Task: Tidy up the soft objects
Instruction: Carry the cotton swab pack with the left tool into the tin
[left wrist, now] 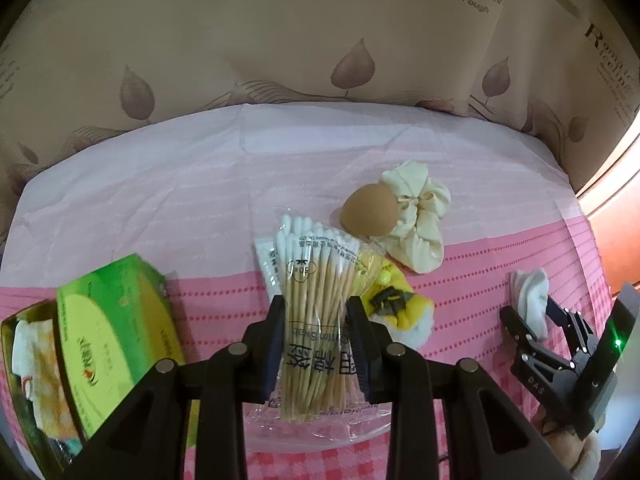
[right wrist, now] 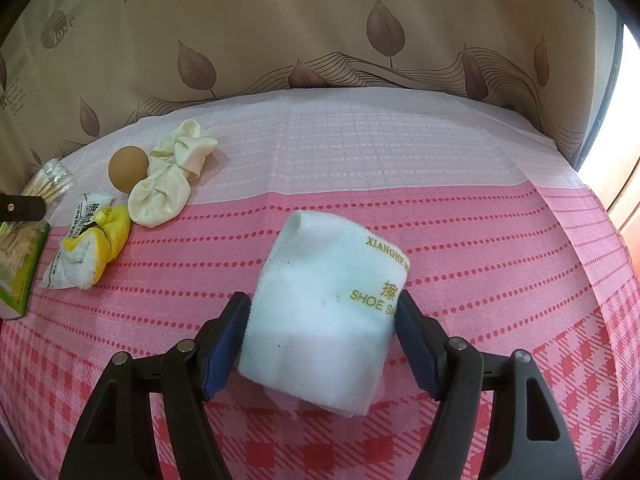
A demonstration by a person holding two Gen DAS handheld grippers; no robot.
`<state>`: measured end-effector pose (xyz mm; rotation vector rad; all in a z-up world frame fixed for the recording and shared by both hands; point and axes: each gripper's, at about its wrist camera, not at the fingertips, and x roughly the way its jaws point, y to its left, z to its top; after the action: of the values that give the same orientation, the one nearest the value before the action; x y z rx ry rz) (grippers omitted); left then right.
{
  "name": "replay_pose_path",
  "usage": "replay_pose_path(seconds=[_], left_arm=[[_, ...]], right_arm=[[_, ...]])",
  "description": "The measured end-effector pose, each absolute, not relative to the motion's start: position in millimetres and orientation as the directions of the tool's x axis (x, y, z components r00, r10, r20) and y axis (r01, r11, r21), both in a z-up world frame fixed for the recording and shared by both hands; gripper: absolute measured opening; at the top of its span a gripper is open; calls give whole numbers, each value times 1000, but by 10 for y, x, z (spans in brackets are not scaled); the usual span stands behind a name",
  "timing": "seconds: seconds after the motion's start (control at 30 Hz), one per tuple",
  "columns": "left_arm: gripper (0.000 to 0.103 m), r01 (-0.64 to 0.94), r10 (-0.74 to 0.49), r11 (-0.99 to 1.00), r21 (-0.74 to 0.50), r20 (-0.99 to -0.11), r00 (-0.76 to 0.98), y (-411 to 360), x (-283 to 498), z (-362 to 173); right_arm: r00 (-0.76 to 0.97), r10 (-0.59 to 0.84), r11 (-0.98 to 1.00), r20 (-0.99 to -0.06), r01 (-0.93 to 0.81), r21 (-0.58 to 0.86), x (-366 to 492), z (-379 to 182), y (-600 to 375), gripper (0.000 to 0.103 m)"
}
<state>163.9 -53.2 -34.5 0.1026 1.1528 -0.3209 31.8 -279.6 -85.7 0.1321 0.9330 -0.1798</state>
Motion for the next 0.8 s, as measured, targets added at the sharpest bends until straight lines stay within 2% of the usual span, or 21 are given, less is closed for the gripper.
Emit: replay_pose_path(seconds=[0.8], left_arm=[[30,259,-172,964,-53,-870,462,28,1052,260]], right_arm=[[581,-99,978,-808,209,30,312,-876,-2793,71]])
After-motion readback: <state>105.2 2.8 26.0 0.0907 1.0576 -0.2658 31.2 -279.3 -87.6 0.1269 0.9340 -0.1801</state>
